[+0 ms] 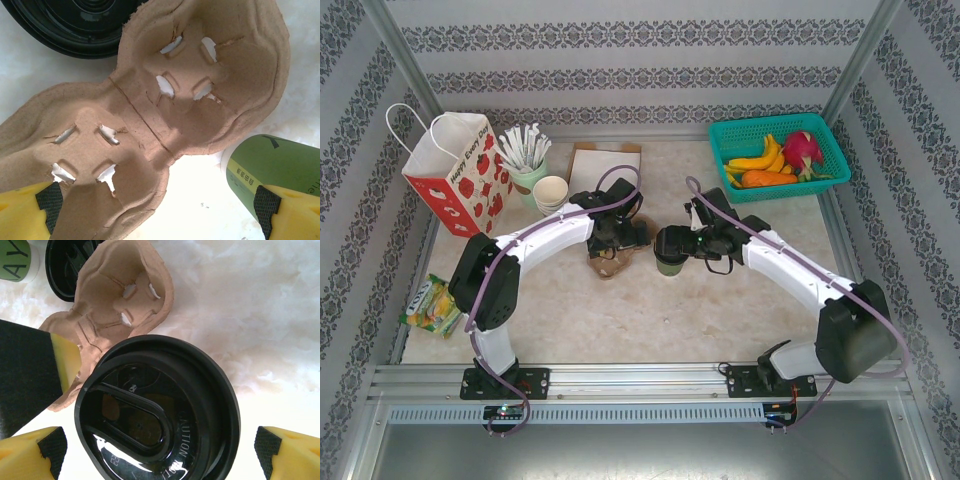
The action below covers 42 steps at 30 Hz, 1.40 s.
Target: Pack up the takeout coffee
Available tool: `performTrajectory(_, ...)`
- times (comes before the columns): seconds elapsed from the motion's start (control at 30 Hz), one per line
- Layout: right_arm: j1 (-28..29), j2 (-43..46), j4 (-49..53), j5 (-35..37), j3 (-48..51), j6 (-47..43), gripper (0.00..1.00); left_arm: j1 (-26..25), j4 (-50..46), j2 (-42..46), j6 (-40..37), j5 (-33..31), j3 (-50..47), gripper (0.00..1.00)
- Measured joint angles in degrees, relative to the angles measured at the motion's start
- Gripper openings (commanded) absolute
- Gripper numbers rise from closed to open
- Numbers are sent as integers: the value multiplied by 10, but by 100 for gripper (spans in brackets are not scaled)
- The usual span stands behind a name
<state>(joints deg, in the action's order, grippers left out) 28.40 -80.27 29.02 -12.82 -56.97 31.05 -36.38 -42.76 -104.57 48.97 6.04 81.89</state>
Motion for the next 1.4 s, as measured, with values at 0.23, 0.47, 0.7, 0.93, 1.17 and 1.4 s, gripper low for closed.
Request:
performTrajectory(0.23, 10, -20, 8, 4, -7, 0, 98, 0, 0, -6, 1, 7, 0, 100)
performTrajectory(0.47, 15, -32, 21, 10, -17, -7, 98, 0, 0, -7, 5, 12, 0, 100)
performTrajectory(0.7, 17, -50, 19, 12, -21, -14, 83, -3, 0, -7, 7, 13, 0, 100)
performTrajectory(0.93, 18, -50, -5, 10, -13, -15, 78, -3, 3, -7, 8, 15, 0, 100)
performTrajectory(1.17, 11, -47, -8, 6, -10, -15, 77, -3, 18, 7, 8, 7, -10, 100)
performTrajectory(1.4, -47, -60, -5, -1, -24, -20, 77, -3, 47, 97, 10, -41, -68, 99)
